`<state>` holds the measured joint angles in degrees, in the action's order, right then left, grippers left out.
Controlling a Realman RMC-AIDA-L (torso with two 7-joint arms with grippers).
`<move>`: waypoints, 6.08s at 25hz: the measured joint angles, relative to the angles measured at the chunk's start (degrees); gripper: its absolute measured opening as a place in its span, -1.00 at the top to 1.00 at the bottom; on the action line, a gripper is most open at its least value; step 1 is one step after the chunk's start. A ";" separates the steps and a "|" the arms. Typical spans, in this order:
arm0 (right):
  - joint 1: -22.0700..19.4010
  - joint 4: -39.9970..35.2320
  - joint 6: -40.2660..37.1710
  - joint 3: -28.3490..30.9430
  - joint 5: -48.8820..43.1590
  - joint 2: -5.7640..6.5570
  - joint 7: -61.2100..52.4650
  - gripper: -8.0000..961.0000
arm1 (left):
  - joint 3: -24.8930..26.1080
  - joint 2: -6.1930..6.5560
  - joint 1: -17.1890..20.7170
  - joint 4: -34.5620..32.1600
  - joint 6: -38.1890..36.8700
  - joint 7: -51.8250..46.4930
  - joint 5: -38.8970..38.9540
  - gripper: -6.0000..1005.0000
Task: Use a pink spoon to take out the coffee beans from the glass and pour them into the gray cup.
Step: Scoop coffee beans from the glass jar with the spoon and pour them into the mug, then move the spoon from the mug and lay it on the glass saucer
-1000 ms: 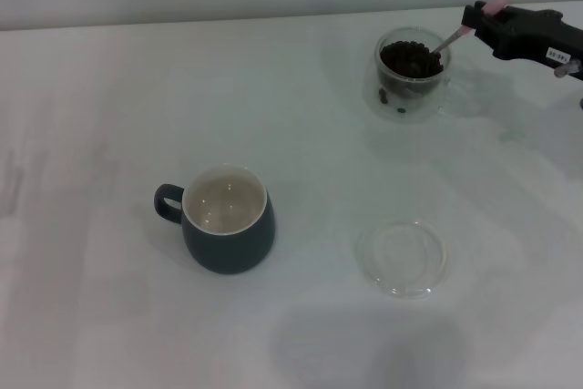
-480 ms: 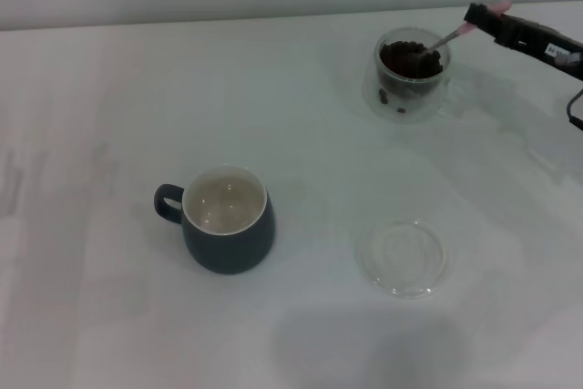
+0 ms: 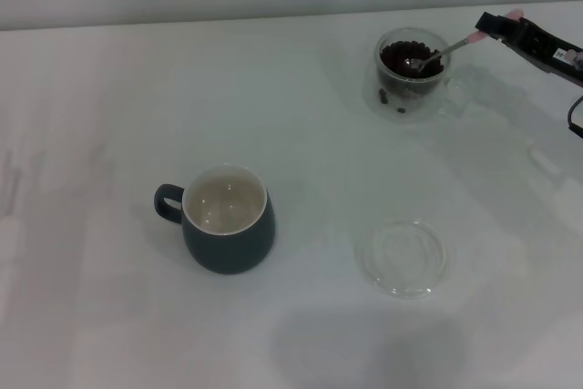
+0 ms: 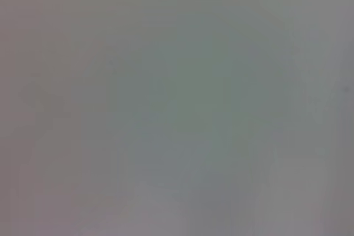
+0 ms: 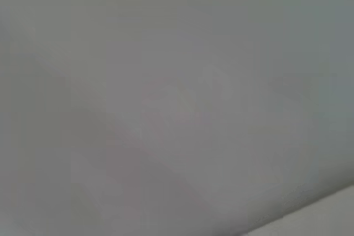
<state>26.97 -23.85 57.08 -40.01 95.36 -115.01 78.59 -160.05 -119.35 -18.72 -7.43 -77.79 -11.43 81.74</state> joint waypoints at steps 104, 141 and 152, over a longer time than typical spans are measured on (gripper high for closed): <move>0.05 -9.04 24.21 -28.63 12.10 0.32 8.19 0.70 | 0.08 0.17 -0.88 0.31 0.00 0.09 1.83 -0.53; -5.02 -1.96 30.89 -21.03 7.02 12.41 5.00 0.70 | 0.09 0.24 -0.97 0.31 0.01 0.09 2.73 -0.53; -5.05 0.84 29.42 -20.98 -3.84 11.86 5.33 0.70 | 0.08 0.26 -1.69 0.31 0.04 0.24 2.73 -0.53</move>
<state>21.92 -23.01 86.50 -60.99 91.52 -103.15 83.93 -159.96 -119.09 -20.41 -7.12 -77.74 -11.18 84.46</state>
